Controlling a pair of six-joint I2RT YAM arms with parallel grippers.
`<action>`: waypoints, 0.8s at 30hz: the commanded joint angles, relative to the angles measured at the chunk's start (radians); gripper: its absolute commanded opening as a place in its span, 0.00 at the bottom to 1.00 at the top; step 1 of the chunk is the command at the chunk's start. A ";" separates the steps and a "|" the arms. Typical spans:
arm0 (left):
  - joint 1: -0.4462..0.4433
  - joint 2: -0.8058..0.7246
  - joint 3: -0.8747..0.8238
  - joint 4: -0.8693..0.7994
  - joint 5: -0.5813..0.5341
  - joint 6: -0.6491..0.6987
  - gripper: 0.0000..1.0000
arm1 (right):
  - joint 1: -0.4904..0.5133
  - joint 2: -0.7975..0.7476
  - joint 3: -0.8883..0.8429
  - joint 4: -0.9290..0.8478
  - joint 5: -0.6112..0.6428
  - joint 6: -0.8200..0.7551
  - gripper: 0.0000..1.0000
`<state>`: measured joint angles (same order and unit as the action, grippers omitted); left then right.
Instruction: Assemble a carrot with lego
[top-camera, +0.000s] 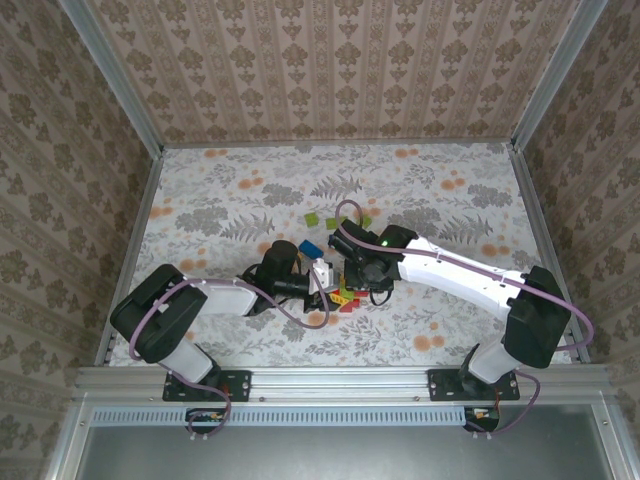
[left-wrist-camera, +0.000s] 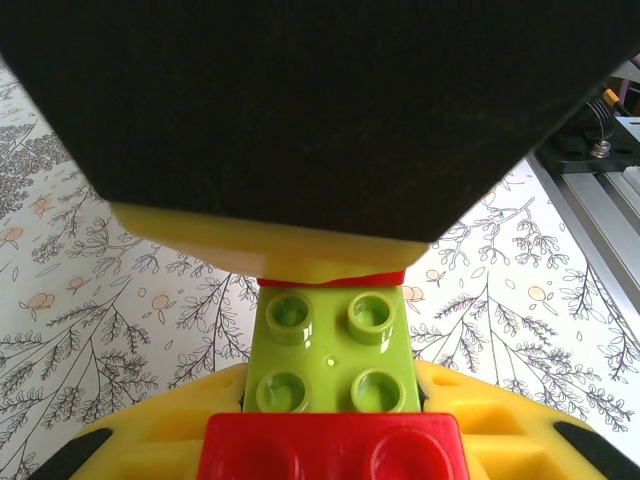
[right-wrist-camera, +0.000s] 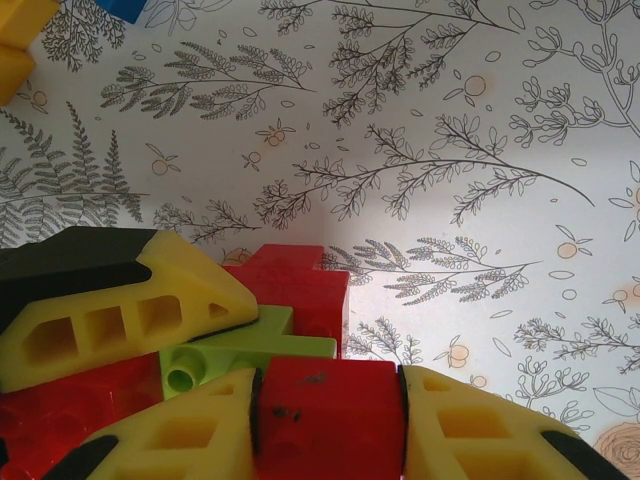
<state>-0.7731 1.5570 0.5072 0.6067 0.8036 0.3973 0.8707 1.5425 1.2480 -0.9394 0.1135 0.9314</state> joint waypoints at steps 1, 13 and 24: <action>-0.004 0.038 -0.004 -0.074 -0.054 0.040 0.28 | 0.002 0.049 -0.010 -0.077 0.023 0.004 0.34; -0.006 0.044 -0.001 -0.076 -0.060 0.041 0.28 | 0.002 0.102 0.010 -0.097 0.019 -0.022 0.33; -0.006 0.045 0.004 -0.084 -0.064 0.040 0.28 | -0.002 0.091 0.030 -0.081 -0.005 -0.041 0.39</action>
<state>-0.7731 1.5589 0.5102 0.6052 0.8032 0.3969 0.8707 1.5860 1.2888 -0.9779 0.1173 0.9138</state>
